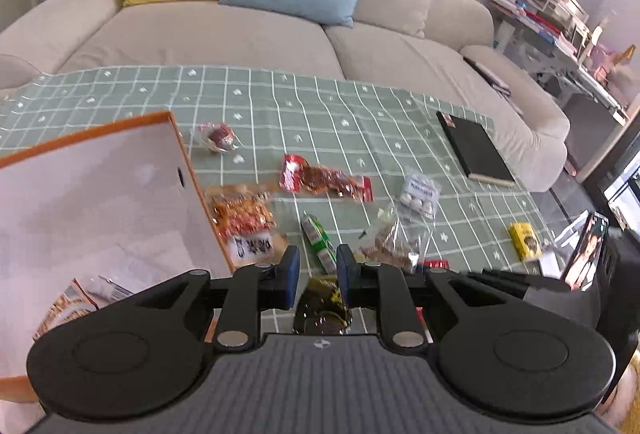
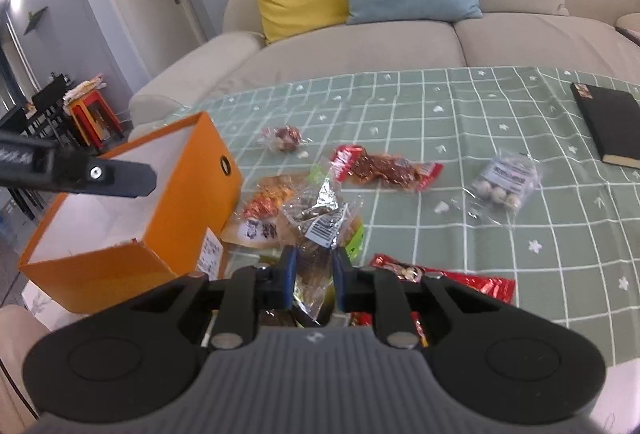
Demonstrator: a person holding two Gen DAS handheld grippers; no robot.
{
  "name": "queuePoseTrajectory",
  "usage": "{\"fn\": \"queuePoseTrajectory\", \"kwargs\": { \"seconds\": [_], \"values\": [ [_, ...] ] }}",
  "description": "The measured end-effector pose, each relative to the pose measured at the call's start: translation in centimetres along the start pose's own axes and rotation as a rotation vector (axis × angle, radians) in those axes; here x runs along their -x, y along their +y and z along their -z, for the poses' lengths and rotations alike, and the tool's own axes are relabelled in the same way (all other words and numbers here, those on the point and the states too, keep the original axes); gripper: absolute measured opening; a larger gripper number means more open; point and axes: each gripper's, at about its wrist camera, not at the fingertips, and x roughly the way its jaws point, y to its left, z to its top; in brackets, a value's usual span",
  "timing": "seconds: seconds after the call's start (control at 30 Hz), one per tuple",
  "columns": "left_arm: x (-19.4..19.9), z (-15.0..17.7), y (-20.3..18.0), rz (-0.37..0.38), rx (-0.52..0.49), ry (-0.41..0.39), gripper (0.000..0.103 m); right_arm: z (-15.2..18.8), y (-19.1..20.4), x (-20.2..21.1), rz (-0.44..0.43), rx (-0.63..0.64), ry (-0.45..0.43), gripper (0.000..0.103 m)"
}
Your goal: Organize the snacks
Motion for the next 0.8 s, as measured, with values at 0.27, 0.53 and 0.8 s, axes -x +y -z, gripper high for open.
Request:
{"fn": "queuePoseTrajectory", "kwargs": {
  "seconds": [0.27,0.53,0.8],
  "values": [
    [-2.0,-1.7,0.6,-0.061,-0.041,0.044,0.035,-0.1,-2.3,-1.5,0.05,-0.055,0.043,0.015],
    [-6.7,-5.4,0.0,-0.124,-0.273,0.168,0.058,-1.9,-4.4,-4.8,0.05,-0.063,0.103,0.016],
    [-14.2,-6.5,-1.7,-0.284,-0.308,0.37,0.071,-2.9,-6.0,-7.0,0.059,-0.109,0.118,0.016]
  ]
}}
